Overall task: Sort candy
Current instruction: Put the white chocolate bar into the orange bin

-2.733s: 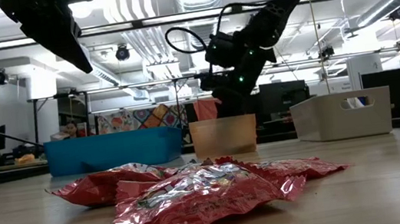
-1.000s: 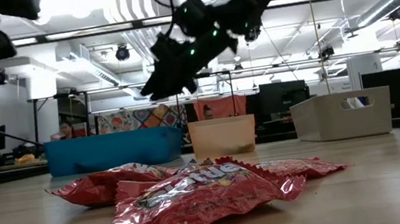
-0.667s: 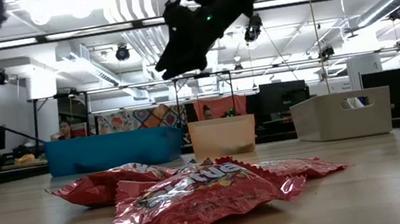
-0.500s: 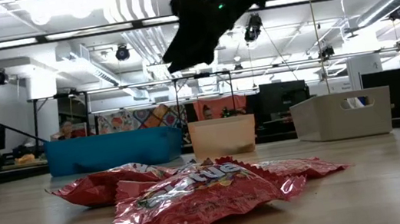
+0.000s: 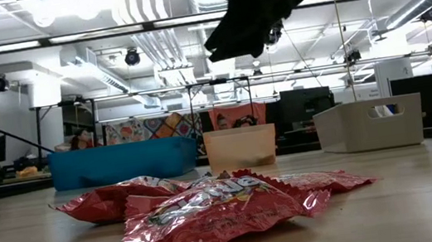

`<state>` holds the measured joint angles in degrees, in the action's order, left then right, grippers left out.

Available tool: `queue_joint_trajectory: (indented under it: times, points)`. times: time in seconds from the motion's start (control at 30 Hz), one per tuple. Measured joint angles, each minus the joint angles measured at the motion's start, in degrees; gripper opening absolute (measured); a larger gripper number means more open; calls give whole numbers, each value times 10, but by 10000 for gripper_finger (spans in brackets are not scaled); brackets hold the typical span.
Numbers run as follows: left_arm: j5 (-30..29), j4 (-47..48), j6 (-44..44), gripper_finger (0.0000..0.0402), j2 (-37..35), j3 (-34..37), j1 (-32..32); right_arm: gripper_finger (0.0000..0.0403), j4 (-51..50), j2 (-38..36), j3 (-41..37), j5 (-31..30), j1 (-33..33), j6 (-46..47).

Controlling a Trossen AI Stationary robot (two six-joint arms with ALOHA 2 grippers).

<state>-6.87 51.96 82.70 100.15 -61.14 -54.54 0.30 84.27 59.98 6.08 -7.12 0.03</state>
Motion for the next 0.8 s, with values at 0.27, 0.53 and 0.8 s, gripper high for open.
queue_joint_trajectory:
  times: [0.27, 0.53, 0.8]
  points:
    - [0, -6, -9, 200, 28, 0, 0, 239, 9, -28, -31, -2, 11, 9]
    - [0, -8, -12, 115, 29, 0, 0, 235, 9, -28, -32, -3, 26, 9]
    - [-1, -6, -12, 26, 27, -1, 0, 233, 1, -28, -32, -3, 31, 5]
